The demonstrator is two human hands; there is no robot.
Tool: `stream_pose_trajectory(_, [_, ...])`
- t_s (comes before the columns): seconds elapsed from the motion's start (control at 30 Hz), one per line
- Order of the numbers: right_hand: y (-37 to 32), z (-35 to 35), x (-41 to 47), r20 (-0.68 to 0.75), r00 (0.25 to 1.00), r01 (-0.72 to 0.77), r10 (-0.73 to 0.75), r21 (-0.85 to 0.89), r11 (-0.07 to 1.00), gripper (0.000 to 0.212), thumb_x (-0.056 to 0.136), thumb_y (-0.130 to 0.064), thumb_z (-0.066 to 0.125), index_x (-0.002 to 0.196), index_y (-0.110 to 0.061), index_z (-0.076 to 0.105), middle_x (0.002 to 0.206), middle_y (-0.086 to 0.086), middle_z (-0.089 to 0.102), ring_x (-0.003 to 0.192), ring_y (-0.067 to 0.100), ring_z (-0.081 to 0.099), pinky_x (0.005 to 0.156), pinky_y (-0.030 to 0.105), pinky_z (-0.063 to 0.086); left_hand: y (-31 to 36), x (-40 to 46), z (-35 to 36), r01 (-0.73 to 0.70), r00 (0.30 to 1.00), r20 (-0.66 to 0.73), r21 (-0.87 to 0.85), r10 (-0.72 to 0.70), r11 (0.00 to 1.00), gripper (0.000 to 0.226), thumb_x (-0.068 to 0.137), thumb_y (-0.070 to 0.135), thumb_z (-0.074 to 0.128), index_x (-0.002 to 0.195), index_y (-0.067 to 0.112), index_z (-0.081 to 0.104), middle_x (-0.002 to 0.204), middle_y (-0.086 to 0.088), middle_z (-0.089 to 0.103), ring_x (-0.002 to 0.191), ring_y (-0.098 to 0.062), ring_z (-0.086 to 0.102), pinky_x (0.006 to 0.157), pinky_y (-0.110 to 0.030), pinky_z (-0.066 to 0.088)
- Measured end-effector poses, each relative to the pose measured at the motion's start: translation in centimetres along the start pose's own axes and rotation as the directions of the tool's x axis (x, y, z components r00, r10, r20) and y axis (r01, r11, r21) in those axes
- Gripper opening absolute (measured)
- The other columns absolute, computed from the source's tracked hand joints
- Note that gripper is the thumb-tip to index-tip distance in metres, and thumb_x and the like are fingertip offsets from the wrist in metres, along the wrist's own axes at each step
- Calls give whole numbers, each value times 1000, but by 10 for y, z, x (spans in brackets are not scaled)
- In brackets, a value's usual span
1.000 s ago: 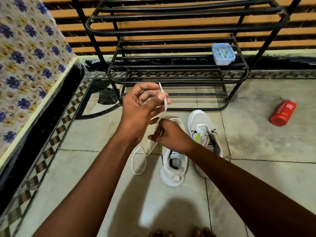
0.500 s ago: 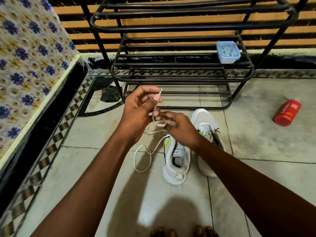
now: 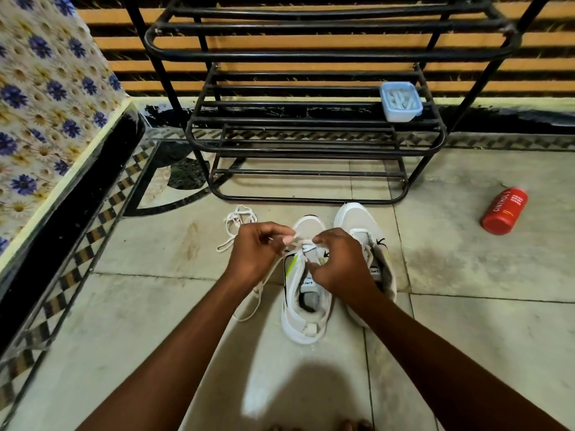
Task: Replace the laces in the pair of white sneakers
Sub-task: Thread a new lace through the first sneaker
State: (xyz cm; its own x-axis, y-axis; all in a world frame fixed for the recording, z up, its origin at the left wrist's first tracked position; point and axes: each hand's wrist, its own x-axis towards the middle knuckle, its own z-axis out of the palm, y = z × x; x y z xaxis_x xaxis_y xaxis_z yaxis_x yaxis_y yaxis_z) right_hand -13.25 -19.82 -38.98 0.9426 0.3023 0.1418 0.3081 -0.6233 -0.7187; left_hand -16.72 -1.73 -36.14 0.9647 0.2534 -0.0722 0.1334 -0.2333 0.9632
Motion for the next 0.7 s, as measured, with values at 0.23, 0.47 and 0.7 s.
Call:
stream_pose_trajectory(0.23, [1,9,-3,0,992,-127,127,-91,988,33,75,-6,73,107,3,68,93,18,71,90,37,65,83,42,52,-25,6,28,27,1000,6,221,-29,975,27,95,2,61,77,22,67,71,4,72,69,-13,69,74,-32,55])
stream_pose_trajectory(0.47, [2,18,-11,-144,931,-299,336,229,926,33,77,7,63,108,-4,70,97,9,74,94,23,70,90,43,56,-37,3,48,45,998,21,346,-55,937,30,89,-4,54,78,21,65,80,8,71,77,-11,67,77,-27,52])
stream_pose_trajectory(0.7, [1,20,-11,-146,895,-368,421,292,883,31,78,7,61,104,-8,68,93,4,71,92,20,68,88,39,55,-41,0,56,-91,996,44,448,80,890,20,89,4,64,83,21,73,86,7,72,84,-12,69,77,-27,53])
